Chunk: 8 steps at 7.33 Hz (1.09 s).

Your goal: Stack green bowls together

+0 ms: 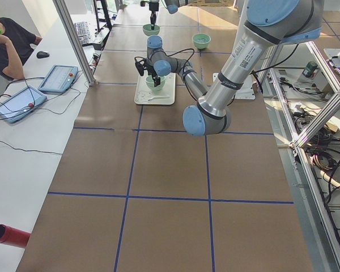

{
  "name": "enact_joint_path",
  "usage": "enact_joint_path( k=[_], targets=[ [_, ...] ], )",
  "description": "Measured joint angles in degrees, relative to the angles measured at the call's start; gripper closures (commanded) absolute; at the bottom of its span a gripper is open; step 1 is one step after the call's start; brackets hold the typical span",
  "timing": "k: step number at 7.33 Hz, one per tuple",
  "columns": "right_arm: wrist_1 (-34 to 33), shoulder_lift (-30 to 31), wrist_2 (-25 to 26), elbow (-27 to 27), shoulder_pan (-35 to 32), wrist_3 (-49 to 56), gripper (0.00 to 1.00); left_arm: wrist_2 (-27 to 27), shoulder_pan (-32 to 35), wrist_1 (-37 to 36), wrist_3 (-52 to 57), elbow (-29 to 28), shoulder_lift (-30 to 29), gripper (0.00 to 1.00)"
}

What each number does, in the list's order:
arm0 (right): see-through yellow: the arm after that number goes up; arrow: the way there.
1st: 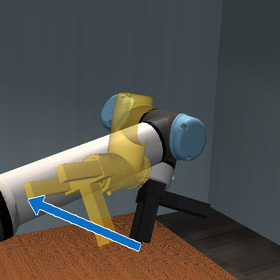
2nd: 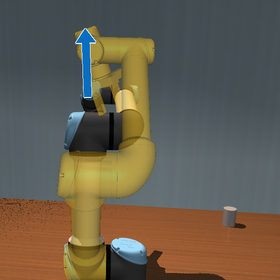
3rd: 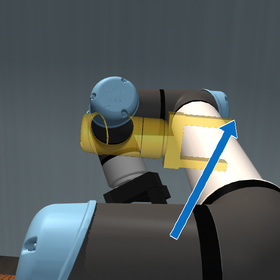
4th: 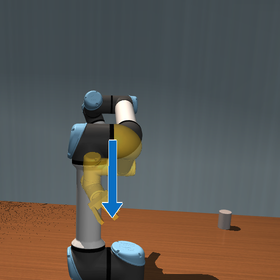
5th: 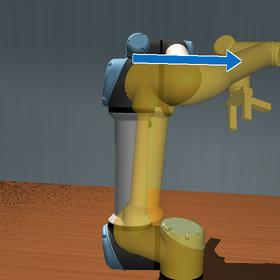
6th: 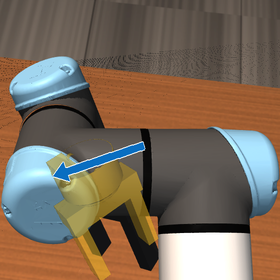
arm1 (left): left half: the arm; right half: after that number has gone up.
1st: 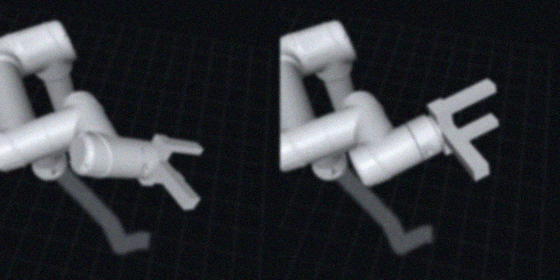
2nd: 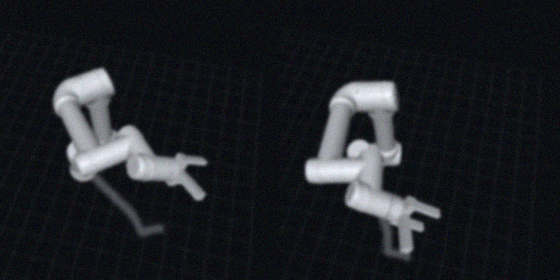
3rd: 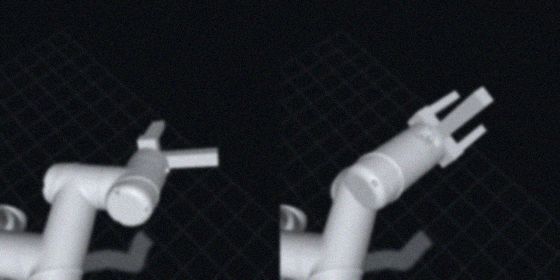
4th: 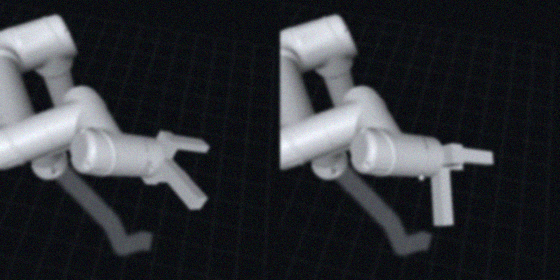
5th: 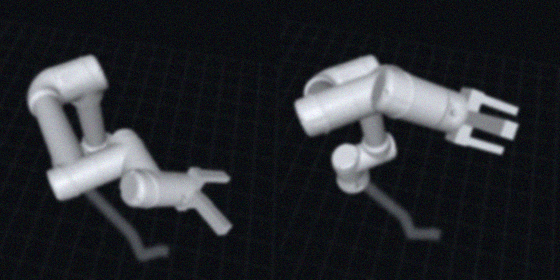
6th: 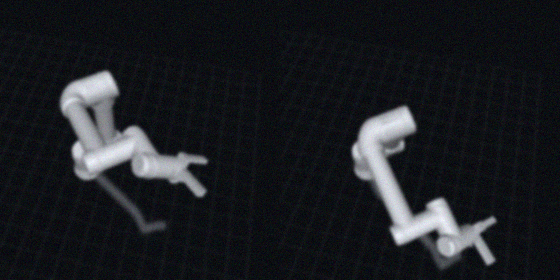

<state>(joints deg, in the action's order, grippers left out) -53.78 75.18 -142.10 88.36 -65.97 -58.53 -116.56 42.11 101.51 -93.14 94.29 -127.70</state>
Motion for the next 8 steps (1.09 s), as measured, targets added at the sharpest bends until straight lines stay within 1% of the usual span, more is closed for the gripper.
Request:
enact_joint_path(
  k=[2,3,5,7,8],
  targets=[
    [-1.7,-5.7,0.9,0.4,4.3,-7.2,1.00,-0.7,3.8,-7.3,8.5,6.1,2.7,0.00],
    [-2.0,-8.2,2.5,0.8,7.4,-11.2,1.00,-0.7,5.8,-10.9,13.1,8.7,3.8,0.00],
    [-3.6,-11.3,8.3,2.9,14.2,-15.4,1.00,-0.8,9.4,-13.8,21.7,12.7,8.0,0.00],
    [-12.7,-17.2,16.5,5.3,21.3,-17.4,1.00,-0.9,13.2,-14.1,29.5,13.7,11.6,0.00],
    [-15.5,-19.8,20.1,5.2,24.4,-18.5,1.00,-1.1,15.3,-14.1,33.7,13.7,13.3,0.00]
  ],
)
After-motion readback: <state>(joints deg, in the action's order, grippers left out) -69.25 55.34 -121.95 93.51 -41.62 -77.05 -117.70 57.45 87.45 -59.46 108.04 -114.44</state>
